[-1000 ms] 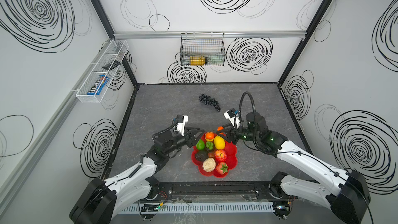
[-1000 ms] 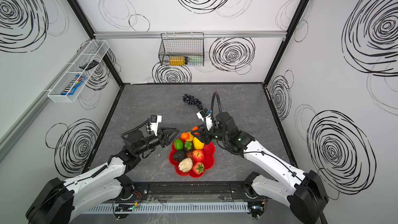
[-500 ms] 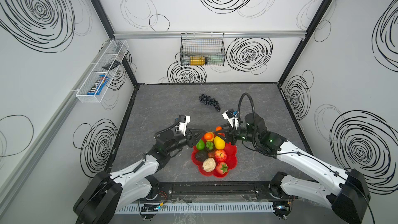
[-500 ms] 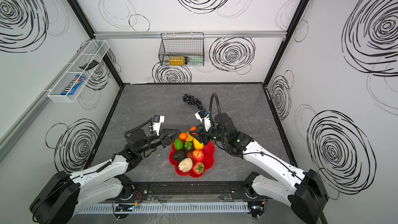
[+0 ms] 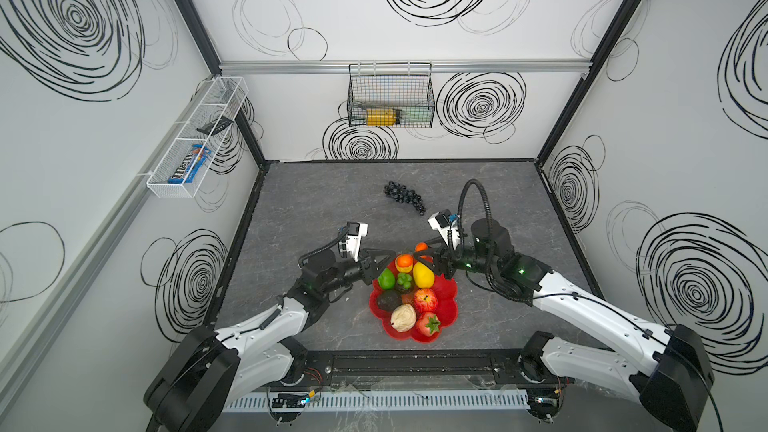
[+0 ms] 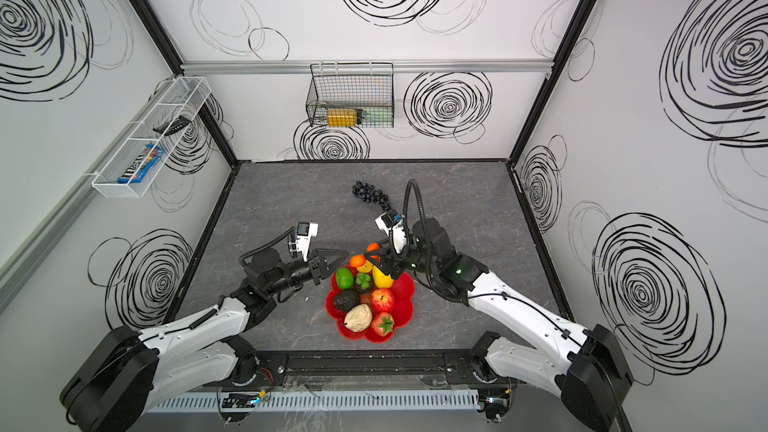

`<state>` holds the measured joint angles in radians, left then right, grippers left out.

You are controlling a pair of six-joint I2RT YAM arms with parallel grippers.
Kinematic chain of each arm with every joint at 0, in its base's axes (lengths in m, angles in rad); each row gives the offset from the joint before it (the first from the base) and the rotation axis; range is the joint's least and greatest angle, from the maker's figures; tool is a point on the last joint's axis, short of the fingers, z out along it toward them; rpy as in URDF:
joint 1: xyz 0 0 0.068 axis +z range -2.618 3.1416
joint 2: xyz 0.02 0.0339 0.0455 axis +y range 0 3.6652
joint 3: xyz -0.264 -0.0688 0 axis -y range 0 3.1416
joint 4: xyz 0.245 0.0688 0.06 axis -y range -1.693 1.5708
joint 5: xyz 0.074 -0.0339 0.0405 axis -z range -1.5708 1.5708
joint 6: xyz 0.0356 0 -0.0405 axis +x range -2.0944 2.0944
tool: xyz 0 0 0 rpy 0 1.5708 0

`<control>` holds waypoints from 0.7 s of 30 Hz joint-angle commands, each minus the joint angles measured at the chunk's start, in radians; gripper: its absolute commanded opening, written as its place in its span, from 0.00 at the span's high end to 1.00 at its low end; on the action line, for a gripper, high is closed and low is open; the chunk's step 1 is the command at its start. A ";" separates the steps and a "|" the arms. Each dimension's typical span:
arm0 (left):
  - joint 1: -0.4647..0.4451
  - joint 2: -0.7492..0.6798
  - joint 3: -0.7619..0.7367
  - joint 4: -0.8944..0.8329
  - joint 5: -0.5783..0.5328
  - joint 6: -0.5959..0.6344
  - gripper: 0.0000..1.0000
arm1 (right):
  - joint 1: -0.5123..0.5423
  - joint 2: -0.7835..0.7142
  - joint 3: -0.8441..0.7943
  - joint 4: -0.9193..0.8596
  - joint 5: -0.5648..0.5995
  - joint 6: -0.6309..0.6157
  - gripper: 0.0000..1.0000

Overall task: Place and organize the fake fruits in the fruit bowl
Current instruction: 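Close the left gripper on the tangerine stem held by the right gripper, then open the right gripper and withdraw while the left gripper lowers the tangerines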

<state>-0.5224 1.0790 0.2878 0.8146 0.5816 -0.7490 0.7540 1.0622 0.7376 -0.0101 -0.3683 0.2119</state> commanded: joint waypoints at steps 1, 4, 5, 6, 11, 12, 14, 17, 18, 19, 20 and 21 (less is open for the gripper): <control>0.005 -0.008 -0.009 0.066 0.012 -0.004 0.89 | 0.010 0.004 -0.009 0.035 -0.003 -0.009 0.56; 0.005 -0.010 -0.010 0.068 0.009 -0.004 0.90 | 0.011 0.006 -0.010 0.037 -0.001 -0.008 0.56; 0.005 -0.011 -0.008 0.066 0.008 -0.004 0.90 | 0.011 0.007 -0.008 0.035 -0.001 -0.008 0.55; 0.005 -0.011 -0.009 0.063 0.006 -0.003 0.91 | 0.011 0.005 -0.009 0.034 -0.001 -0.008 0.54; -0.002 -0.029 -0.005 0.035 -0.016 0.004 0.94 | 0.011 -0.009 -0.011 0.023 0.033 -0.006 0.34; -0.006 -0.038 -0.002 0.013 -0.027 0.014 0.94 | 0.011 -0.016 -0.015 0.021 0.049 -0.006 0.29; -0.021 -0.057 0.004 -0.033 -0.053 0.039 0.96 | 0.010 -0.038 -0.028 0.024 0.089 0.000 0.22; -0.056 -0.095 0.017 -0.117 -0.099 0.087 0.96 | 0.007 -0.084 -0.049 0.022 0.156 0.017 0.15; -0.071 -0.109 0.022 -0.144 -0.118 0.102 0.96 | 0.004 -0.105 -0.057 0.024 0.179 0.025 0.12; -0.084 -0.120 0.025 -0.168 -0.135 0.113 0.96 | 0.001 -0.124 -0.066 0.026 0.199 0.034 0.10; -0.100 -0.136 0.025 -0.198 -0.162 0.126 1.00 | -0.005 -0.145 -0.075 0.027 0.220 0.042 0.07; -0.121 -0.152 0.028 -0.235 -0.196 0.140 1.00 | -0.012 -0.167 -0.084 0.028 0.237 0.049 0.06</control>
<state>-0.6071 0.9665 0.2886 0.6579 0.4740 -0.6758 0.7528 0.9520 0.6735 -0.0067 -0.2161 0.2371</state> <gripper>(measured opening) 0.076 0.932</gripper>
